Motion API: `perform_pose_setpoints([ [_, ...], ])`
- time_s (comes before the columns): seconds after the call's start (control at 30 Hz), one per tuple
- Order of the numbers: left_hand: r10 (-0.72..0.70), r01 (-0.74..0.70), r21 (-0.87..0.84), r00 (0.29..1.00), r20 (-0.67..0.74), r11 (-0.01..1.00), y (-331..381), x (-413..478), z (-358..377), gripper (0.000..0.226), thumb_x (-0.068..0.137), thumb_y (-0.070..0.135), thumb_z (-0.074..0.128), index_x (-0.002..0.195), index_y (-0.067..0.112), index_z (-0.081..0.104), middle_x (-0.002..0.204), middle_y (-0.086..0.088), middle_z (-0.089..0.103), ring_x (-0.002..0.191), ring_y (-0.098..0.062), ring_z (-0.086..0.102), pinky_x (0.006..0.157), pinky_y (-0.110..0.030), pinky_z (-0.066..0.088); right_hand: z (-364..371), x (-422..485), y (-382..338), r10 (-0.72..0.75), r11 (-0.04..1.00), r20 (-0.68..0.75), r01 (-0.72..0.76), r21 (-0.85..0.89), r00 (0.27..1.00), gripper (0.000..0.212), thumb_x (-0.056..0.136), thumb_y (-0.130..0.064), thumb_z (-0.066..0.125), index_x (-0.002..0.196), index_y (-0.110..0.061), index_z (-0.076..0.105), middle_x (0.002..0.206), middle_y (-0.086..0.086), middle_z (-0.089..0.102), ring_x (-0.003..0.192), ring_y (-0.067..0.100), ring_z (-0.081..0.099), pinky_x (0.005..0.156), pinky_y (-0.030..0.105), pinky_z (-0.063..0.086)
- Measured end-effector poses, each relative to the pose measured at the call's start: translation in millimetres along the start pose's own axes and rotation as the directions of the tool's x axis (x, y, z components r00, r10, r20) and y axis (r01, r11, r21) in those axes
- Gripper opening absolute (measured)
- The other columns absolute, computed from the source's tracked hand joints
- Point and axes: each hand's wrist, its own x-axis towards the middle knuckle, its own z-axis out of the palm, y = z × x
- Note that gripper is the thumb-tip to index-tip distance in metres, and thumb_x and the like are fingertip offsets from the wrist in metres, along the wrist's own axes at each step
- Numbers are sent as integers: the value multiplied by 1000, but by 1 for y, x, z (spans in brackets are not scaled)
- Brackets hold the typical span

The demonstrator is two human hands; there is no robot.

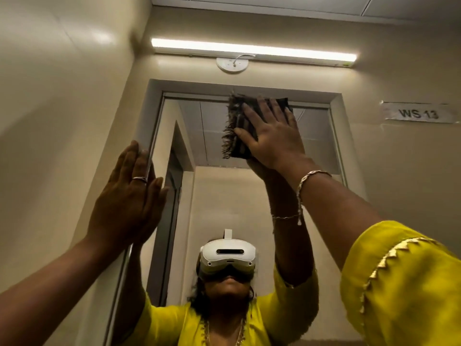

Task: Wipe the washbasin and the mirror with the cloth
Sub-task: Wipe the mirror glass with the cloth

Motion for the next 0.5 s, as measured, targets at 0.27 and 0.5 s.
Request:
perform_pose_setpoints([
  [0.27, -1, 1, 0, 1000, 3, 1000, -3, -1, 2, 67, 88, 44, 28, 141, 2, 24, 150, -17, 19, 135, -23, 13, 100, -43, 24, -15, -19, 66, 144, 989, -5, -144, -33, 990, 65, 88, -60, 21, 147, -32, 16, 157, 5, 9, 144, 27, 4, 116, 43, 2],
  [0.5, -18, 18, -54, 1000, 14, 998, -1, -1, 1, 70, 88, 46, 27, 141, 0, 24, 151, -20, 18, 135, -25, 12, 100, -44, 24, -9, -28, 53, 290, 956, -48, -292, -32, 956, 60, 94, -55, 24, 147, -29, 15, 157, 9, 7, 144, 29, 2, 116, 45, 0],
])
